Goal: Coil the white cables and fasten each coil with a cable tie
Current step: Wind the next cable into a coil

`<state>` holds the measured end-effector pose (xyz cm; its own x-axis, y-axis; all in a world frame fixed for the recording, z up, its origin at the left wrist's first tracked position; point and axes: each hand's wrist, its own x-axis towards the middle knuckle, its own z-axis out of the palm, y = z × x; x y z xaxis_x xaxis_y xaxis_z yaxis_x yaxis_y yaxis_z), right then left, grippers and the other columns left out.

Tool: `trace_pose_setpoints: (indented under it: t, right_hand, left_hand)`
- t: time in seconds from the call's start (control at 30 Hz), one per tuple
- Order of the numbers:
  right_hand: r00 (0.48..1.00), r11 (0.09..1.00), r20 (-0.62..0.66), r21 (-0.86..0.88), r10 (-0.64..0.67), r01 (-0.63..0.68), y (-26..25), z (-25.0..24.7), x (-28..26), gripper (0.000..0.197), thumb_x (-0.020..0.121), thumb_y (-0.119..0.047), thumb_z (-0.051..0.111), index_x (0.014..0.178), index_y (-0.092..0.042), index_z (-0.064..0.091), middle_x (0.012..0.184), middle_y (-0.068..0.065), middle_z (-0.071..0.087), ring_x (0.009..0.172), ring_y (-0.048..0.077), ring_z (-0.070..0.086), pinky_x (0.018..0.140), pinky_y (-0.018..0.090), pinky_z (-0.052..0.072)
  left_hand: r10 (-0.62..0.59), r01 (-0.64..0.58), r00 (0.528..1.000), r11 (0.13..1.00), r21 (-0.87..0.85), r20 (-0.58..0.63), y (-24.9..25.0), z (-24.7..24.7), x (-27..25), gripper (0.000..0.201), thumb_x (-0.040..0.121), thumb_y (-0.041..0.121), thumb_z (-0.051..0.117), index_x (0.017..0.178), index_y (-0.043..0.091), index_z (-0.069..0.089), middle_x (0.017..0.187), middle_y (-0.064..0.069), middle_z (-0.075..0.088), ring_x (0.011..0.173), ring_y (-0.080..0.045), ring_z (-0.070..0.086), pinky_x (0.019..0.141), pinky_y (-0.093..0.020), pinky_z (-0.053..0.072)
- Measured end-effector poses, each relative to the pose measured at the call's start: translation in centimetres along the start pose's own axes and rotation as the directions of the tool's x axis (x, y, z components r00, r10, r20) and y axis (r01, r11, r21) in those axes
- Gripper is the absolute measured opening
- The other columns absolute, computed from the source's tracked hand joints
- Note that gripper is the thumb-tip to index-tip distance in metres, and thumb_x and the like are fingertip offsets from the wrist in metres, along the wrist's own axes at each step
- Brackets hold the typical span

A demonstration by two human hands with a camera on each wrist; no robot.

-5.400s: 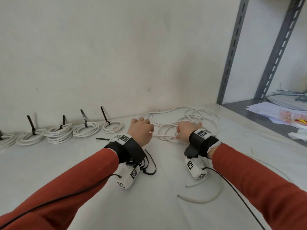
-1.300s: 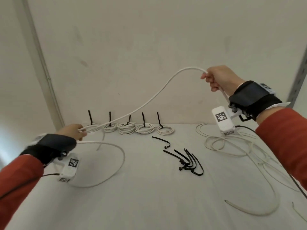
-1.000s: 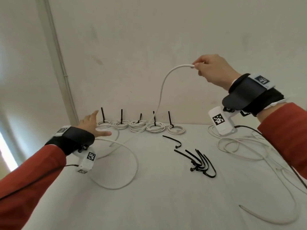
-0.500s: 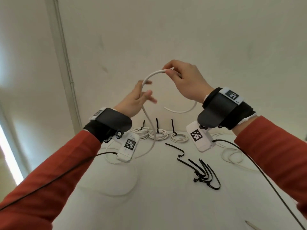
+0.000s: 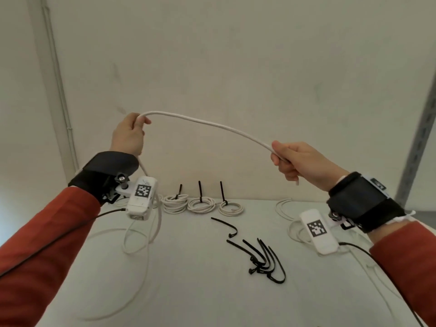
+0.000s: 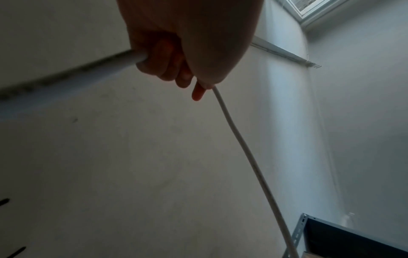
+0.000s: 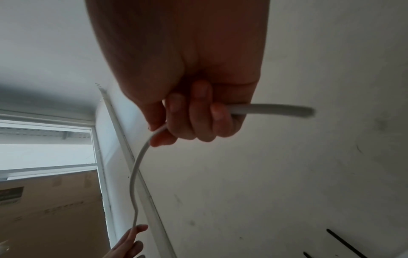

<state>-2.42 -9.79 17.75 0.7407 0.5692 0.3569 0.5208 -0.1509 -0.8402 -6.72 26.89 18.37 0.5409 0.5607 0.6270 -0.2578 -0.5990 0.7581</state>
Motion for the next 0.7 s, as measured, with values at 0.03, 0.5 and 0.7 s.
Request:
trace_pose_setpoints:
  t: [0.03, 0.5, 0.7]
  right_hand:
    - [1.000, 1.000, -0.006, -0.016, 0.019, -0.019, 0.1, -0.3, -0.3, 0.044, 0.100, -0.039, 0.038, 0.065, -0.013, 0.048, 0.048, -0.008, 0.026, 0.044, 0.010, 0.019, 0.046, 0.024, 0.019]
    - [0.933, 0.536, 0.161, 0.844, -0.322, 0.040, -2.2, -1.4, -2.9, 0.033, 0.100, -0.029, 0.034, 0.121, -0.018, 0.058, 0.057, -0.005, 0.029, 0.047, 0.010, 0.019, 0.040, 0.019, 0.024]
    - [0.922, 0.347, -0.038, 0.920, -0.385, 0.183, -3.7, -0.1, -1.6, 0.028, 0.097, -0.028, 0.037, 0.113, -0.017, 0.059, 0.062, -0.006, 0.045, 0.054, 0.011, 0.033, 0.058, 0.023, 0.036]
  left_hand:
    - [0.005, -0.005, 1.000, 1.000, 0.030, -0.025, -0.2, 0.0, 0.2, 0.024, 0.099, 0.030, 0.036, 0.089, 0.029, 0.057, 0.070, 0.001, 0.046, 0.054, -0.019, 0.041, 0.057, -0.030, 0.039]
    - [0.328, -0.465, 0.873, 0.783, 0.413, 0.361, -1.0, 2.7, -4.4, 0.065, 0.073, -0.024, 0.039, 0.129, 0.007, 0.051, 0.121, -0.017, 0.050, 0.092, -0.037, 0.060, 0.076, -0.043, 0.048]
    - [0.230, -0.571, 0.764, 0.676, 0.466, 0.602, -1.0, 4.4, -10.1, 0.042, 0.098, 0.012, 0.036, 0.138, 0.024, 0.034, 0.129, -0.003, 0.054, 0.093, -0.032, 0.062, 0.073, -0.038, 0.047]
